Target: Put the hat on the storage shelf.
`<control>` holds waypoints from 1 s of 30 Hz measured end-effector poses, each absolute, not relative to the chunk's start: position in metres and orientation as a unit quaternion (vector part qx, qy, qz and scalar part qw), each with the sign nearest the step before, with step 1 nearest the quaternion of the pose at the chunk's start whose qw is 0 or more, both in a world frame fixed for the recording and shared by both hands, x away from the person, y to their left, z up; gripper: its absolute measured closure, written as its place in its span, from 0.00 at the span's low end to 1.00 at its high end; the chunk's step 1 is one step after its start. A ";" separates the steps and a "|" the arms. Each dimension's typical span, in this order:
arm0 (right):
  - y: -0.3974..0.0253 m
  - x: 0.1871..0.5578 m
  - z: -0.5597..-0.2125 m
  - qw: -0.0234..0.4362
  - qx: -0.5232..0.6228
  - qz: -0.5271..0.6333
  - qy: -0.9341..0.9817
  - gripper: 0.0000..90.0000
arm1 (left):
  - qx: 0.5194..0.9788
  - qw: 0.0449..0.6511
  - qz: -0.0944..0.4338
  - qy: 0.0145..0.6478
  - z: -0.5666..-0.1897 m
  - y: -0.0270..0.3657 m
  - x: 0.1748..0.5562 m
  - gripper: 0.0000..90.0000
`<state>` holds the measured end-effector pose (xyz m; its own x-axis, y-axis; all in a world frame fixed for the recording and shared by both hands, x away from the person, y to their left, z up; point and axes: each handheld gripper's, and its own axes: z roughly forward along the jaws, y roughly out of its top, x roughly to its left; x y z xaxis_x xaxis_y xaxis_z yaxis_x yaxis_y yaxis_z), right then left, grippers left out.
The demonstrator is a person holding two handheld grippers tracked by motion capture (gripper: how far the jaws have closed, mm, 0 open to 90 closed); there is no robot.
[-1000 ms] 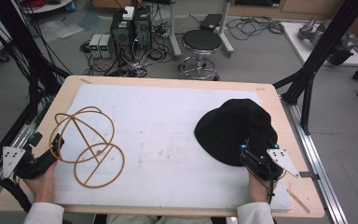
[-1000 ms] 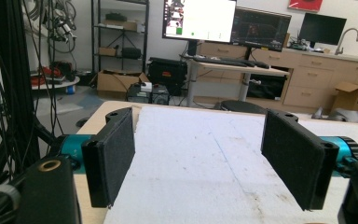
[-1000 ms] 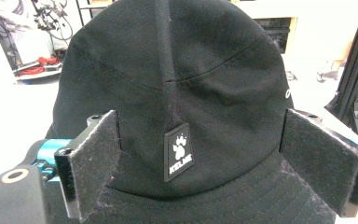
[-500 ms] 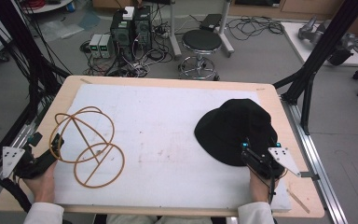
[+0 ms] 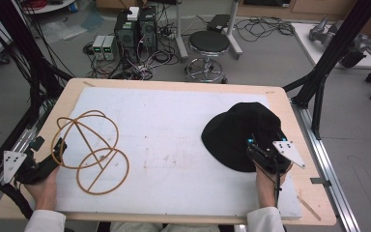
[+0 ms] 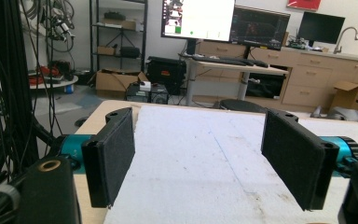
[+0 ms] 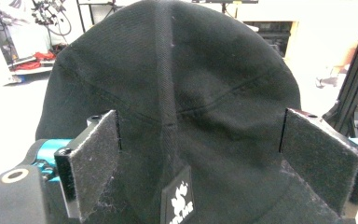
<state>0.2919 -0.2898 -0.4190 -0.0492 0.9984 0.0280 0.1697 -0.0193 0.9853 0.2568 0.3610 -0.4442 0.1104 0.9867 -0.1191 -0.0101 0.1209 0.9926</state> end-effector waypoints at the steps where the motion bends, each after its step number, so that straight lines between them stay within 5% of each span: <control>1: -0.290 0.292 -0.419 0.437 0.534 0.474 0.547 0.13 | 0.492 0.560 0.444 0.497 -0.444 0.361 0.257 0.29; 19: -0.280 0.322 -0.423 0.417 0.517 0.476 0.577 0.14 | 0.499 0.560 0.441 0.493 -0.445 0.362 0.262 0.29; 30: -0.279 0.327 -0.426 0.421 0.528 0.466 0.571 0.36 | 0.499 0.560 0.442 0.493 -0.445 0.363 0.262 0.29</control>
<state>0.3271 -0.2789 -0.4265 -0.0882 0.9960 0.0113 0.2105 0.0075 0.9776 0.2624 0.3627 -0.4449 0.1242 0.9861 -0.1106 -0.0025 0.1118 0.9937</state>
